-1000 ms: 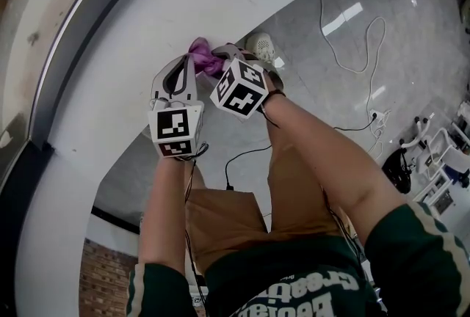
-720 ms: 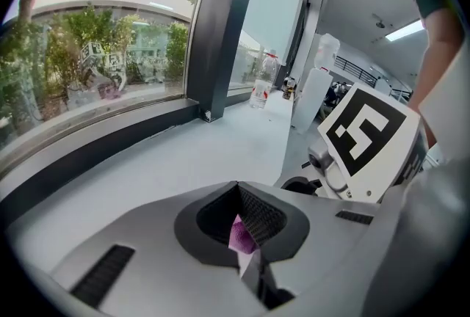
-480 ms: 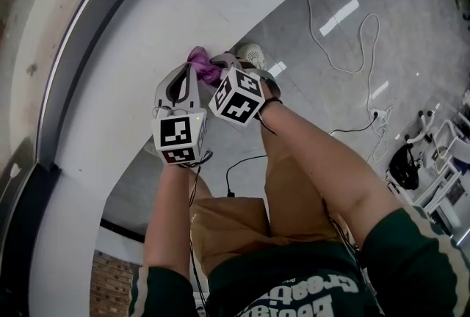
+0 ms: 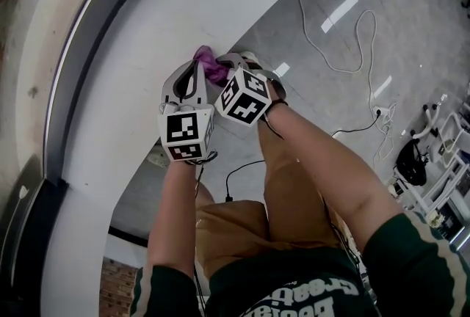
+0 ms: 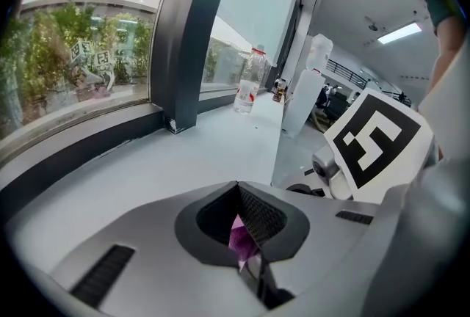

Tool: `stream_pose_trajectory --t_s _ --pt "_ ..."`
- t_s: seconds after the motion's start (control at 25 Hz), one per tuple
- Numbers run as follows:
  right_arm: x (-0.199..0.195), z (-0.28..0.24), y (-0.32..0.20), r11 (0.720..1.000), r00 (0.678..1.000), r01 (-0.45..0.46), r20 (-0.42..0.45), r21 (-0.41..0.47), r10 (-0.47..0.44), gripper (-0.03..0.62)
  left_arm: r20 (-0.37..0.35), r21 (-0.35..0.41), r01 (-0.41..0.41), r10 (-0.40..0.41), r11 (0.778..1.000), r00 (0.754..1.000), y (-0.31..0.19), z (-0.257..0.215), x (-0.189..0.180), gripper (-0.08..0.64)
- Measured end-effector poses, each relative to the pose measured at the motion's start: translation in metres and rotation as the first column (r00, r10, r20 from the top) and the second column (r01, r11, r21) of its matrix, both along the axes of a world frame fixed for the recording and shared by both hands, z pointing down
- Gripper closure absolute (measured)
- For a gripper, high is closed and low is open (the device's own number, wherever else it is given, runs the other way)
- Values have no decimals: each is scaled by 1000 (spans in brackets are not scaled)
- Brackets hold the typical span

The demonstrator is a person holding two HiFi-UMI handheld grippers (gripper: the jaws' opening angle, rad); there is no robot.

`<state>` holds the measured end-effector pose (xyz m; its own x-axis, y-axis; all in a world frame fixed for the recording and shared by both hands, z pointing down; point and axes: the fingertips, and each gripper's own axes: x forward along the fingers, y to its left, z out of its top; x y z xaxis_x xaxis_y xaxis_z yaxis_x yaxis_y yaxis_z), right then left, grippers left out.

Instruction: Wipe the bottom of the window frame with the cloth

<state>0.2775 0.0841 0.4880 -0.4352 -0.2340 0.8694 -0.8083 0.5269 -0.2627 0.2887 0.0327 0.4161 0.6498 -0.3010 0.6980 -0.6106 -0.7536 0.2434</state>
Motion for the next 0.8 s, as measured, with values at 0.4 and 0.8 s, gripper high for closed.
stream_pose_trajectory --t_s 0.4,0.8 --pt "41 3 -7 1000 1000 -9 -16 17 9 425 -21 -5 -8 8 1000 1000 -11 0 45 554" --pt "94 3 -16 996 995 -87 -58 1 87 425 -35 -9 5 -6 1000 999 -12 -10 68 554"
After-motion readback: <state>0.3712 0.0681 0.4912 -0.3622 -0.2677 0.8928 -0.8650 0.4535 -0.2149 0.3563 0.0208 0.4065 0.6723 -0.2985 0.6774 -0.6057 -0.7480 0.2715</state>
